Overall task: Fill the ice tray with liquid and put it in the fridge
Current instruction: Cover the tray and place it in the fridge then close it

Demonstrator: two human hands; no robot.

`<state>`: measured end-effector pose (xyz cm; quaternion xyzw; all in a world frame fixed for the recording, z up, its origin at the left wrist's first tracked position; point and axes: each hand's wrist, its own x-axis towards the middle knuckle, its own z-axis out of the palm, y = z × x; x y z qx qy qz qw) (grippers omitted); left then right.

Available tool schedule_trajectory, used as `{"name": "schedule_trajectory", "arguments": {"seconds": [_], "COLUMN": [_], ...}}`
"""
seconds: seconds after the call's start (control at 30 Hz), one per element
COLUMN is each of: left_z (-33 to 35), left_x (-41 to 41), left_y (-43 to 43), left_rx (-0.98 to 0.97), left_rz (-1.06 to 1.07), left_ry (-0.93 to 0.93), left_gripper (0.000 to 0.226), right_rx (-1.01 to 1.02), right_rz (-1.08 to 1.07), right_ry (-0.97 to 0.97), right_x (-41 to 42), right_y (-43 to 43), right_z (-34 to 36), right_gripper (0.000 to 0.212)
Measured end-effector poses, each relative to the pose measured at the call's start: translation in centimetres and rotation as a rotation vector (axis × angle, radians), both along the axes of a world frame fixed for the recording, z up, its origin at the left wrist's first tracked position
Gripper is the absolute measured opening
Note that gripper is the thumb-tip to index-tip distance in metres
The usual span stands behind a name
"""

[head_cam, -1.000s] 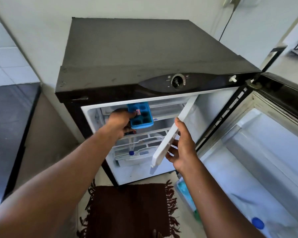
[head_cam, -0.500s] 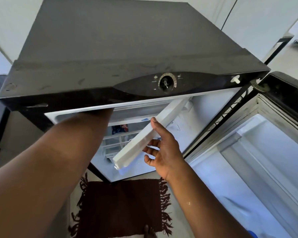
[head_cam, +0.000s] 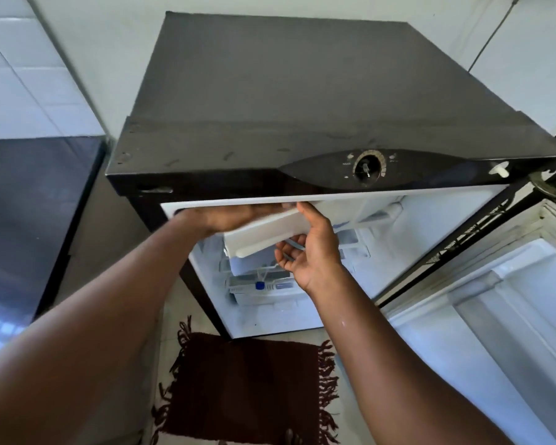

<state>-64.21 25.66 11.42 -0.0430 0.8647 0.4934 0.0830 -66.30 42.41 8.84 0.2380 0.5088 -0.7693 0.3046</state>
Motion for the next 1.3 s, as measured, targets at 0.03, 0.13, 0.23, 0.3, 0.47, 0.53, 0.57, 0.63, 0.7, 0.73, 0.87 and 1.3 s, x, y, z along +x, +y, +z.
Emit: {"name": "schedule_trajectory", "arguments": {"seconds": [0.03, 0.13, 0.23, 0.3, 0.47, 0.53, 0.57, 0.63, 0.7, 0.73, 0.87, 1.3], "left_z": [0.6, 1.7, 1.3, 1.1, -2.8, -4.6, -5.2, -5.5, -5.5, -5.5, -6.0, 4.1], "left_x": [0.3, 1.5, 2.9, 3.7, 7.4, 7.2, 6.5, 4.2, 2.2, 1.4, 0.2, 7.8], "left_y": [0.3, 0.4, 0.4, 1.2, 6.8, 6.9, 6.6, 5.4, 4.1, 3.5, 1.5, 8.2], "left_rx": [-0.007, 0.020, -0.283, -0.637, -1.276, -1.379, -1.386, -1.341, -1.266, -1.236, -1.146, -0.811], "left_rz": [-0.050, -0.156, -0.242, -0.238, -0.182, -0.178, -0.145, -0.064, -0.003, 0.010, 0.002, -0.038], "left_ry": [0.018, -0.117, -0.068, 0.105, 0.323, 0.250, 0.231, 0.179, 0.144, 0.119, 0.022, 0.714], "left_gripper": [0.016, 0.043, 0.080, 0.081, 0.080, 0.079, 0.080, 0.086, 0.084, 0.081, 0.079, 0.028], "right_rx": [-0.003, 0.033, 0.068, 0.069, 0.037, -0.008, -0.031, -0.054, -0.038, -0.012, 0.069, 0.439], "right_rz": [-0.016, -0.039, -0.034, -0.023, -0.019, -0.045, -0.049, -0.041, -0.020, -0.010, 0.009, -0.071], "right_ry": [0.013, 0.062, 0.105, 0.119, 0.111, 0.094, 0.088, 0.092, 0.103, 0.113, 0.128, 0.510], "right_x": [0.2, 1.0, 1.3, 1.4, 0.4, -0.1, -0.2, -0.5, -0.4, -0.3, 0.9, 4.4], "right_y": [0.0, 0.5, 1.3, 1.5, -0.3, -1.1, -1.4, -1.8, -1.7, -1.5, 0.0, 2.8], "right_z": [-0.2, -0.8, -1.0, -0.8, -0.4, -0.4, -0.4, -0.3, -0.4, -0.5, -1.1, 3.4], "right_gripper": [0.043, 0.058, 0.068, 0.070, 0.061, 0.053, 0.050, 0.046, 0.042, 0.039, 0.026, 0.020]}}
